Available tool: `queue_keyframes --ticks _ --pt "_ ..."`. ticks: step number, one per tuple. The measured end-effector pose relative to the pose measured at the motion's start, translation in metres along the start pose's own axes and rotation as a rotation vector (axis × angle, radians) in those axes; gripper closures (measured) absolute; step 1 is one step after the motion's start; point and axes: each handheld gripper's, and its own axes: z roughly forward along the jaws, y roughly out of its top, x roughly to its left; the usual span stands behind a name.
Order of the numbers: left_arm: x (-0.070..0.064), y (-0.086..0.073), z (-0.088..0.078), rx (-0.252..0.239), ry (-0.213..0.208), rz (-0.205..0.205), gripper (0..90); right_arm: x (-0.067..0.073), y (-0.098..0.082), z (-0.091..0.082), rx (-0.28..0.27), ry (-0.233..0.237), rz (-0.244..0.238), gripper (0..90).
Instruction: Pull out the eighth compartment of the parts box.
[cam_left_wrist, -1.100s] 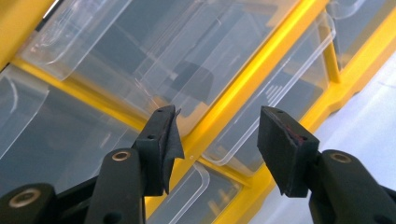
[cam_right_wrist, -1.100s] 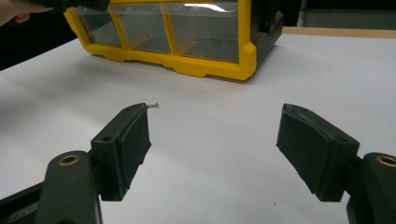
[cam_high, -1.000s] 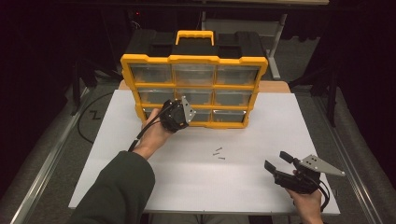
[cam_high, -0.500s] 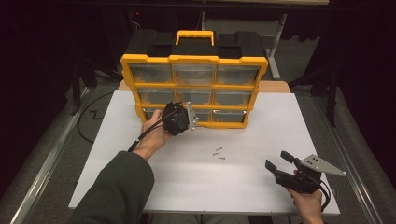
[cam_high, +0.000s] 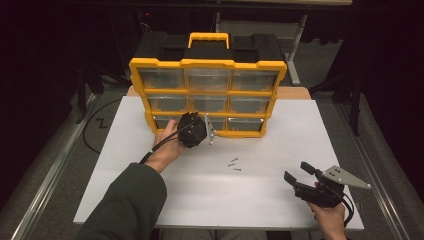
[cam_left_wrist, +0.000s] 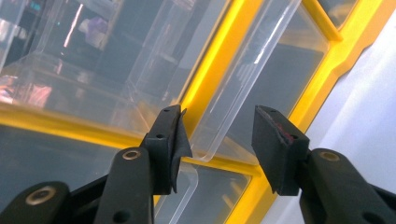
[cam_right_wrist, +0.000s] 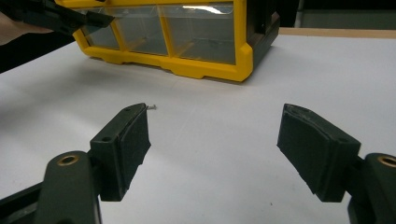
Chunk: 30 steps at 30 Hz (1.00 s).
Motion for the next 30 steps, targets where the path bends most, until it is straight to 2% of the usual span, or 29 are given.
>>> queue_keyframes --ticks 1,6,8,10,11,12,13,15,20,25,30 --pt "-0.003 0.001 0.001 0.000 0.013 0.017 53.6 0.000 0.000 0.000 -0.001 0.001 0.002 26.7" --pt "-0.009 0.001 0.003 0.008 0.044 0.048 54.2 0.000 0.000 -0.001 -0.001 0.001 -0.002 26.7" --pt "-0.011 0.001 0.004 0.019 0.069 0.067 54.4 0.001 0.000 0.000 -0.001 0.004 -0.003 26.7" --pt "-0.013 0.001 0.005 0.009 0.076 0.060 54.9 0.001 0.000 0.000 0.000 0.003 -0.005 26.7" --pt "-0.016 0.001 0.006 0.011 0.102 0.085 54.9 0.001 0.000 0.000 0.000 0.003 -0.006 26.7" --pt "-0.016 0.001 0.006 0.011 0.102 0.085 54.9 0.001 0.000 0.000 0.001 0.002 -0.012 26.8" --pt "-0.019 0.001 0.006 0.024 0.128 0.115 54.8 0.001 0.000 0.000 0.001 0.006 -0.016 26.9" --pt "-0.021 0.000 0.007 0.020 0.154 0.128 54.9 0.002 0.000 0.000 0.000 0.001 -0.018 26.9" --pt "-0.024 -0.001 0.008 0.021 0.178 0.144 56.4 0.003 0.000 0.000 0.004 0.001 -0.024 26.9" --pt "-0.030 -0.001 0.010 0.025 0.223 0.179 57.4 0.003 0.000 0.000 0.002 0.000 -0.020 26.9" --pt "-0.035 -0.001 0.012 0.028 0.240 0.202 58.6 0.003 0.000 0.000 -0.001 -0.002 -0.020 26.9"
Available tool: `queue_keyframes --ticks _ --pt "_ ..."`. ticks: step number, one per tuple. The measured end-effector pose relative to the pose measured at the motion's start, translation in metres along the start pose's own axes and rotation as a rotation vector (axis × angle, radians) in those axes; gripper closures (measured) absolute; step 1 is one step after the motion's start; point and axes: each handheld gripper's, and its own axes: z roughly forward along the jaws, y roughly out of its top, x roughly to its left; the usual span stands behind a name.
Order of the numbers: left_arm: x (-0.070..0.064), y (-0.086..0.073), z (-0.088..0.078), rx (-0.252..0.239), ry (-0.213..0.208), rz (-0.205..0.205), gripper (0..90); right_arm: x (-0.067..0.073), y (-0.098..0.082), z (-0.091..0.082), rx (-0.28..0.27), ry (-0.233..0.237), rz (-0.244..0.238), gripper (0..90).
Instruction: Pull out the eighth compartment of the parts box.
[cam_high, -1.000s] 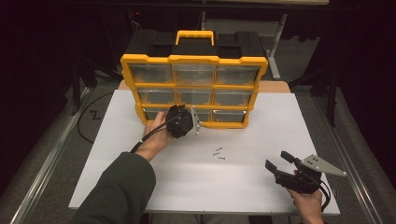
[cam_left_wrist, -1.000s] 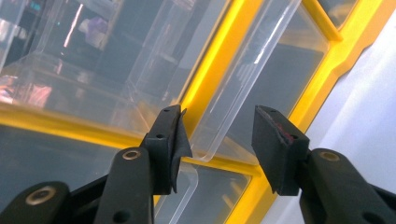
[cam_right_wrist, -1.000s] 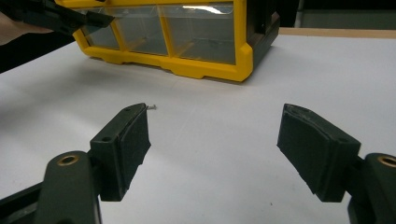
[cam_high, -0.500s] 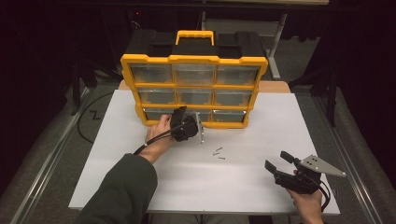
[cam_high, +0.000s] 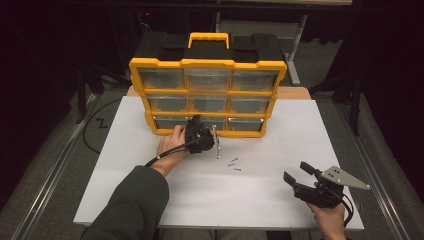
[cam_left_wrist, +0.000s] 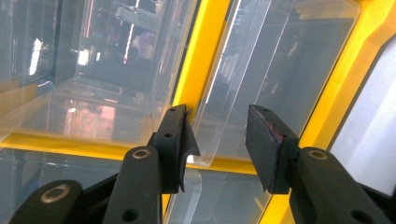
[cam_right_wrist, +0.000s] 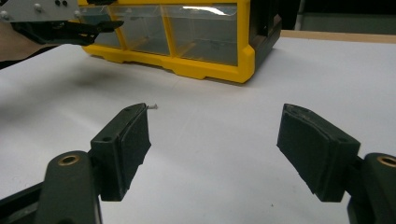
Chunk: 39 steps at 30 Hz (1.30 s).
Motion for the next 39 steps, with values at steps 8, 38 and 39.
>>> queue_keyframes --ticks 8,38,39 --pt "-0.007 0.000 0.001 0.005 0.060 0.053 62.0 0.003 0.000 0.000 0.006 -0.006 -0.039 26.9" --pt "-0.014 0.003 0.003 0.028 0.124 0.109 74.5 0.005 0.001 -0.002 -0.016 -0.006 -0.042 27.0" --pt "-0.014 0.003 0.003 0.027 0.121 0.109 74.7 0.005 0.002 -0.002 -0.017 -0.006 -0.047 27.0"
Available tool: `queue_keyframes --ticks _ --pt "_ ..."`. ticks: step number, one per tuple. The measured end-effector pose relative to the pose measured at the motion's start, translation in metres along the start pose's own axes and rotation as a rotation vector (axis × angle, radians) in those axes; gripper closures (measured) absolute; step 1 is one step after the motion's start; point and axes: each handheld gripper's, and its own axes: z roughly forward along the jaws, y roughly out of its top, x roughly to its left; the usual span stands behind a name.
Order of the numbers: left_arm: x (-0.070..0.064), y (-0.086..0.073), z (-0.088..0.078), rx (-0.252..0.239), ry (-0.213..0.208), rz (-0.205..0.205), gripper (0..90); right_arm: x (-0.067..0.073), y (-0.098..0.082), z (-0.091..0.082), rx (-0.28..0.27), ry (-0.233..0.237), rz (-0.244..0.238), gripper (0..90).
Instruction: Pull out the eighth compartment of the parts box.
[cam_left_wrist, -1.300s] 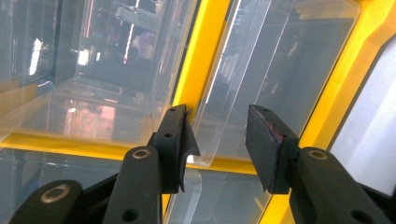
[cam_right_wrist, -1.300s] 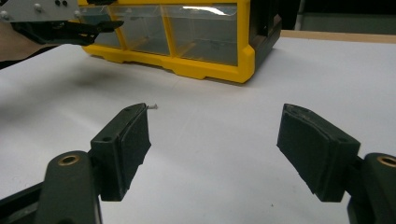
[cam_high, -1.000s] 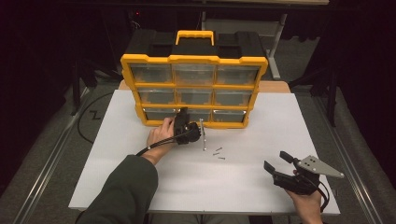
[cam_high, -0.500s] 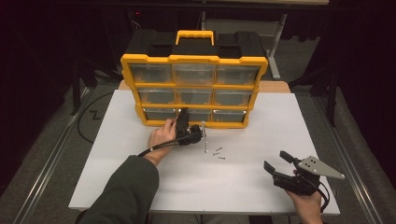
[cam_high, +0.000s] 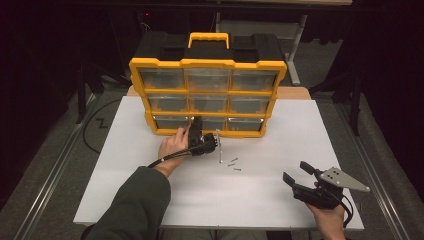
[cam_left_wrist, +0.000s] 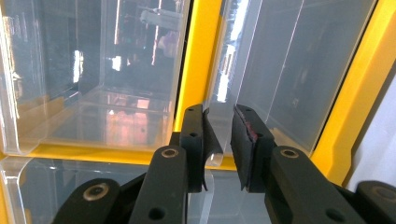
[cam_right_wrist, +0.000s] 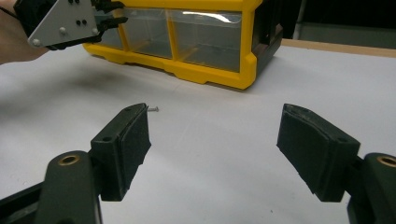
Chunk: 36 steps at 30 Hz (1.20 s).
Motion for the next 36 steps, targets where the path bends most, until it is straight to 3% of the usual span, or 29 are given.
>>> queue_keyframes --ticks 18,36 --pt "0.007 -0.003 -0.003 -0.008 -0.051 0.018 79.8 -0.001 0.000 0.000 -0.003 0.005 0.014 27.0" --pt "0.011 -0.005 -0.007 -0.020 -0.076 0.004 80.1 -0.004 0.000 0.000 -0.007 0.006 0.031 27.0"
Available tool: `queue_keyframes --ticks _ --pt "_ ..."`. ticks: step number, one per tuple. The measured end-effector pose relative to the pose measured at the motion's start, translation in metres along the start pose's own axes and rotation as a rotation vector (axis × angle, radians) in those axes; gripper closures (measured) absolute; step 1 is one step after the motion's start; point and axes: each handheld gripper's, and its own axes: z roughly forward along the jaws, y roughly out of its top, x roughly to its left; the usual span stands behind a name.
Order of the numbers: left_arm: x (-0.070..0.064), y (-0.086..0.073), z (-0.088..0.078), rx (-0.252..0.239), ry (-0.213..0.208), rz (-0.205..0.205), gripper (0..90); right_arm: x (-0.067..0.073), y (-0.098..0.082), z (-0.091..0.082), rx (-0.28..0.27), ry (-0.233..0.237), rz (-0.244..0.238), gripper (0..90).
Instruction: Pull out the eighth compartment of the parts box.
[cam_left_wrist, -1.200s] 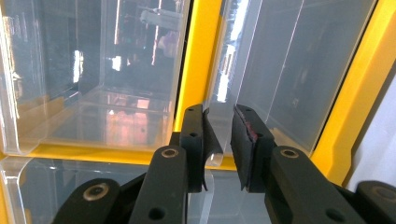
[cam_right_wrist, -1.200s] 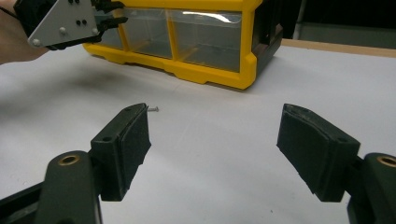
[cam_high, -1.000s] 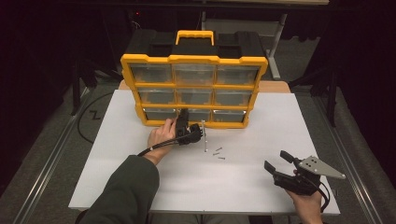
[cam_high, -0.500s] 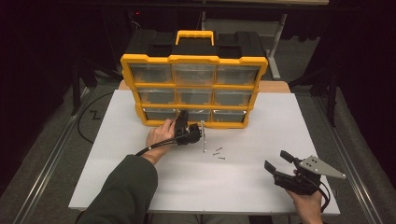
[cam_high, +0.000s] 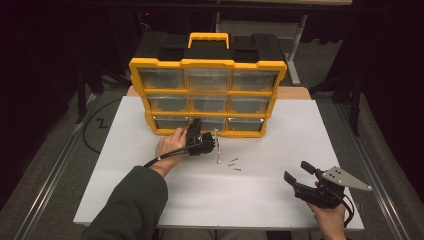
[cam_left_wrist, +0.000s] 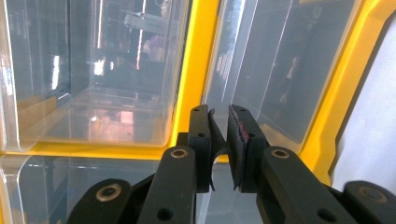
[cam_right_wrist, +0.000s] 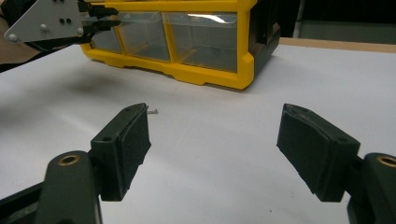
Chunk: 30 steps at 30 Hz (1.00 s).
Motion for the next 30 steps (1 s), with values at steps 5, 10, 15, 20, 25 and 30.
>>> queue_keyframes --ticks 5,10,15,20,25,30 --pt "0.000 0.000 -0.001 -0.004 -0.004 0.001 80.1 0.000 0.000 0.000 0.000 -0.002 0.000 27.0" --pt "0.002 0.000 -0.006 -0.001 -0.022 -0.004 80.0 0.000 0.000 -0.001 -0.005 0.000 0.002 26.9" --pt "0.002 0.000 -0.008 0.003 -0.027 -0.003 79.9 0.001 0.000 -0.001 -0.004 0.003 0.002 26.9" --pt "0.002 -0.001 -0.013 0.003 -0.037 -0.008 79.4 0.000 0.000 -0.001 -0.003 0.001 0.003 26.9" --pt "0.002 -0.002 -0.017 -0.005 -0.049 -0.019 78.9 0.001 0.000 -0.001 -0.004 0.002 0.008 26.9" --pt "0.004 -0.002 -0.018 -0.002 -0.066 -0.026 78.6 0.001 0.001 -0.001 -0.007 0.004 0.007 26.9"
